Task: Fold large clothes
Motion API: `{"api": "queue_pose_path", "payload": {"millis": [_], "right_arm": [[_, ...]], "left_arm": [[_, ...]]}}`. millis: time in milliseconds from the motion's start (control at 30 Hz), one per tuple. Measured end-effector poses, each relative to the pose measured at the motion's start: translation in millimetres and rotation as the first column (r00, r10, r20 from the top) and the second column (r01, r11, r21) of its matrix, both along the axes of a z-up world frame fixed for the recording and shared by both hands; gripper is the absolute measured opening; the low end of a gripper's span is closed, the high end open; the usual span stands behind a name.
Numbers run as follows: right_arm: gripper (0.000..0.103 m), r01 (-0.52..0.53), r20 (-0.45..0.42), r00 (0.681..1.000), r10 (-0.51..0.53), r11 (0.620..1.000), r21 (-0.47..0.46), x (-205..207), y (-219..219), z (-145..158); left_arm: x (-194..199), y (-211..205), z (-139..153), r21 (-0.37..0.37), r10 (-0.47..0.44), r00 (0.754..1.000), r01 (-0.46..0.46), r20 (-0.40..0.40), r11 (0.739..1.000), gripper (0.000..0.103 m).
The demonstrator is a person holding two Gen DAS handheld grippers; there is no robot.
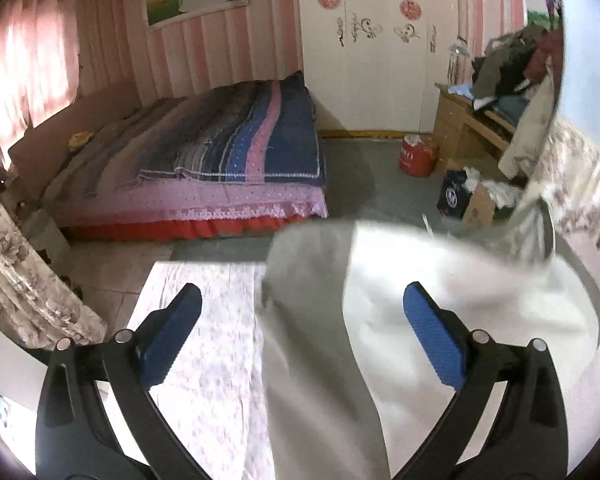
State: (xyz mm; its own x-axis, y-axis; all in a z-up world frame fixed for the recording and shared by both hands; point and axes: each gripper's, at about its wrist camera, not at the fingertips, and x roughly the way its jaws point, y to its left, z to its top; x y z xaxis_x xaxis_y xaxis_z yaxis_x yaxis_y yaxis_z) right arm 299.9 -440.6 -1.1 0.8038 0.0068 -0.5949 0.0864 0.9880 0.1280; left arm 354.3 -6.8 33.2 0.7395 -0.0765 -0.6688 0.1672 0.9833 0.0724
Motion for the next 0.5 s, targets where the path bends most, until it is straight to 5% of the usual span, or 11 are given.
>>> {"api": "queue_pose_path", "payload": {"millis": [133, 300, 500], "right_arm": [[0.081, -0.110, -0.030, 0.994, 0.110, 0.994, -0.018, -10.0, 35.8, -7.0], [0.081, -0.165, -0.093, 0.982, 0.163, 0.986, -0.017, 5.7, 75.5, -28.3], [0.085, -0.210, -0.279, 0.940, 0.195, 0.977, -0.025, 54.3, 108.2, -73.9]], "left_arm": [[-21.1, -25.9, -23.0, 0.054, -0.065, 0.997, 0.067, -0.039, 0.996, 0.100], [-8.8, -36.8, -50.2, -0.035, -0.027, 0.993, 0.023, -0.113, 0.999, 0.100], [20.0, -57.9, -77.0, -0.013, -0.035, 0.991, 0.034, -0.131, 0.999, 0.100]]}}
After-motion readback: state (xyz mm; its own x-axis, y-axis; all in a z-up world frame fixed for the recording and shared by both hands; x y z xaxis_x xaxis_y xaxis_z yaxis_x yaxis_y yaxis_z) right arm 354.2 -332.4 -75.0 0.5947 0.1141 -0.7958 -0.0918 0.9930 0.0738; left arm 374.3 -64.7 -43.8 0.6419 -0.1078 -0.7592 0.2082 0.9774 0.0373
